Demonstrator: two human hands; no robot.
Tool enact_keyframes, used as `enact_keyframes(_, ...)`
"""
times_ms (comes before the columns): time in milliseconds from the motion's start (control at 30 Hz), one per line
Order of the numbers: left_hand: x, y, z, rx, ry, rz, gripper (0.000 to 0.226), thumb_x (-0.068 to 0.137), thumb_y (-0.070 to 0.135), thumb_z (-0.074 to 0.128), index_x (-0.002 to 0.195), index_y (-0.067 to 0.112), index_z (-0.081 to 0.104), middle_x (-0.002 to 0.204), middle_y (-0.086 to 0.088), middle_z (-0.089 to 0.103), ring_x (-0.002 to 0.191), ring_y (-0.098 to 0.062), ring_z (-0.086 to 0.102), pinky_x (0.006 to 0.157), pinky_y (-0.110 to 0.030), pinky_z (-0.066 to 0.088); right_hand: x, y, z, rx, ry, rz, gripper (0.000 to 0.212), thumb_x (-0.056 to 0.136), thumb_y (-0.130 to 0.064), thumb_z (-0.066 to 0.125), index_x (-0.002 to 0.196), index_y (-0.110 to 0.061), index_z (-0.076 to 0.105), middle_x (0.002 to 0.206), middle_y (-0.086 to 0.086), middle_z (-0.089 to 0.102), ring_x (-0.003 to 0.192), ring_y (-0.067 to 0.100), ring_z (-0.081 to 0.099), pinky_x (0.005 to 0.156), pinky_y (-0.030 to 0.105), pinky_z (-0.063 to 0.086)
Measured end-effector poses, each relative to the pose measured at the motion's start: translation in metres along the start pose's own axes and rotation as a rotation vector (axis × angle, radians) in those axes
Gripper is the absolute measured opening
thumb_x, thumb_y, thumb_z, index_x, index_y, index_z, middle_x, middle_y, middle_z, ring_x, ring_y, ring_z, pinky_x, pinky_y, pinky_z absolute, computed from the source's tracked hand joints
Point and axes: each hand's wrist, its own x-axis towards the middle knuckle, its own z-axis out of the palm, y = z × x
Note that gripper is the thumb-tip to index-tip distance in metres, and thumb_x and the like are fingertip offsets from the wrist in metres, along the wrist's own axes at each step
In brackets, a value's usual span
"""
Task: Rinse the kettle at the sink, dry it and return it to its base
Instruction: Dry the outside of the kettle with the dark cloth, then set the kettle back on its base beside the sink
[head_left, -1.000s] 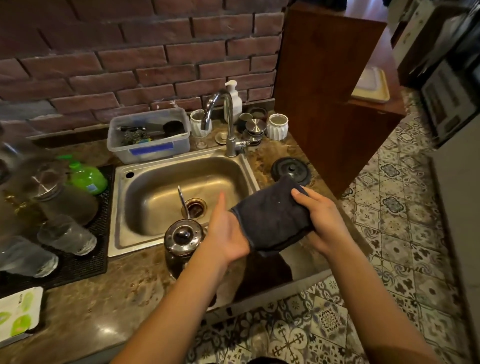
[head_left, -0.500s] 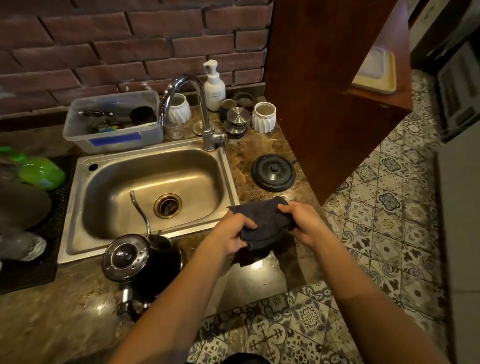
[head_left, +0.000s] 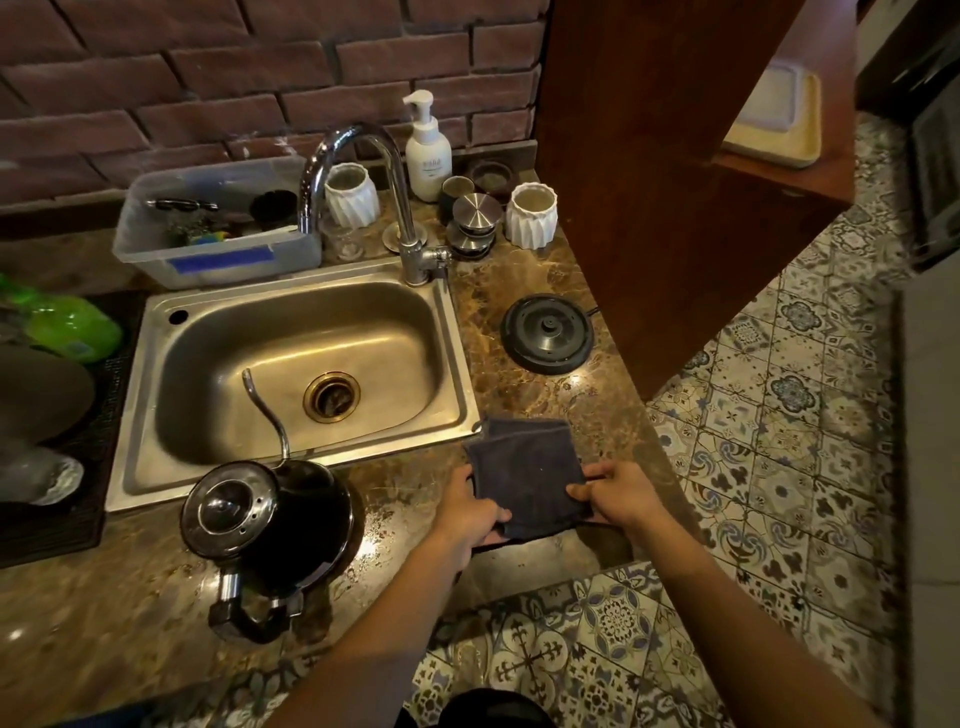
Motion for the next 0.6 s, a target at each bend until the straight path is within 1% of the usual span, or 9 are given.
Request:
enact_keyframes(33,-0.001,-0.003,0.000,0.016,0.011,0.006,0.070,0.084,-0.021,0.062,0.128,0.030,0.042,0.111,0.000,0.064,0.110,-0.028,0.065,0.065,-0.038,0.063,0.001,0.002,0.000,-0.064,0.021,-0.016,0.028,0.085,-0.002,0.079,0.111,-0.006,0.068,0.110,0.017,0.074,0.101,0.032,0.073,0.081,0.049,0.064)
enact_keyframes(100,-0.004,-0.007,0.001,0.045,0.029,0.023,0.072,0.085,-0.018,0.064,0.134,0.028,0.041,0.122,-0.006,0.065,0.113,-0.029,0.065,0.062,-0.033,0.062,0.000,0.005,-0.001,-0.198,0.066,-0.062,0.029,0.082,-0.010,0.084,0.107,-0.010,0.068,0.105,0.010,0.074,0.100,0.029,0.072,0.087,0.048,0.063)
enact_keyframes(200,-0.006,-0.011,0.000,0.078,0.037,0.055,0.066,0.086,-0.016,0.065,0.127,0.029,0.041,0.127,-0.009,0.065,0.112,-0.027,0.065,0.052,-0.023,0.057,-0.004,0.007,-0.002,-0.340,0.124,-0.123,0.030,0.080,-0.021,0.087,0.102,-0.020,0.066,0.106,0.007,0.073,0.100,0.027,0.071,0.091,0.042,0.060)
enact_keyframes(267,-0.006,-0.013,-0.001,0.089,0.027,0.059,0.061,0.087,-0.013,0.065,0.124,0.029,0.042,0.123,-0.009,0.066,0.110,-0.025,0.066,0.059,-0.026,0.059,-0.007,0.006,-0.002,-0.406,0.135,-0.139,0.032,0.080,-0.024,0.086,0.106,-0.021,0.066,0.108,0.006,0.073,0.102,0.027,0.070,0.094,0.040,0.058)
enact_keyframes(300,-0.005,-0.014,-0.003,0.090,0.022,0.053,0.056,0.089,-0.011,0.065,0.125,0.027,0.043,0.119,-0.009,0.067,0.106,-0.024,0.068,0.065,-0.029,0.061,-0.009,0.006,-0.001,-0.459,0.145,-0.153,0.035,0.081,-0.026,0.085,0.110,-0.020,0.066,0.108,0.005,0.073,0.105,0.027,0.069,0.096,0.040,0.056)
enact_keyframes(367,-0.005,-0.016,-0.008,0.097,0.004,0.027,0.046,0.092,-0.005,0.064,0.125,0.022,0.047,0.108,-0.008,0.068,0.089,-0.020,0.068,0.073,-0.033,0.061,-0.017,0.005,0.002,-0.596,0.175,-0.211,0.041,0.083,-0.028,0.083,0.120,-0.018,0.066,0.110,0.005,0.073,0.108,0.028,0.068,0.095,0.037,0.053)
enact_keyframes(433,-0.006,-0.018,-0.014,0.112,-0.014,0.020,0.037,0.095,0.002,0.063,0.122,0.022,0.048,0.099,-0.008,0.066,0.077,-0.020,0.061,0.073,-0.035,0.055,-0.026,0.003,0.011,-0.691,0.203,-0.310,0.049,0.085,-0.029,0.079,0.130,-0.018,0.063,0.122,0.008,0.070,0.113,0.030,0.065,0.095,0.040,0.053)
enact_keyframes(500,-0.010,-0.017,-0.023,0.162,0.004,0.044,0.027,0.097,0.014,0.063,0.118,0.025,0.049,0.095,-0.006,0.064,0.079,-0.021,0.058,0.071,-0.036,0.051,-0.037,-0.001,0.027,-0.692,0.199,-0.392,0.055,0.088,-0.032,0.075,0.139,-0.018,0.058,0.132,0.011,0.063,0.120,0.030,0.062,0.101,0.043,0.052)
enact_keyframes(600,-0.023,-0.010,-0.039,0.153,0.007,0.133,0.016,0.100,0.028,0.059,0.114,0.022,0.059,0.093,-0.007,0.067,0.079,-0.021,0.060,0.070,-0.036,0.050,-0.059,-0.009,0.057,-0.534,0.125,-0.502,0.050,0.093,-0.034,0.071,0.139,-0.019,0.059,0.130,0.009,0.065,0.118,0.025,0.064,0.104,0.040,0.052)
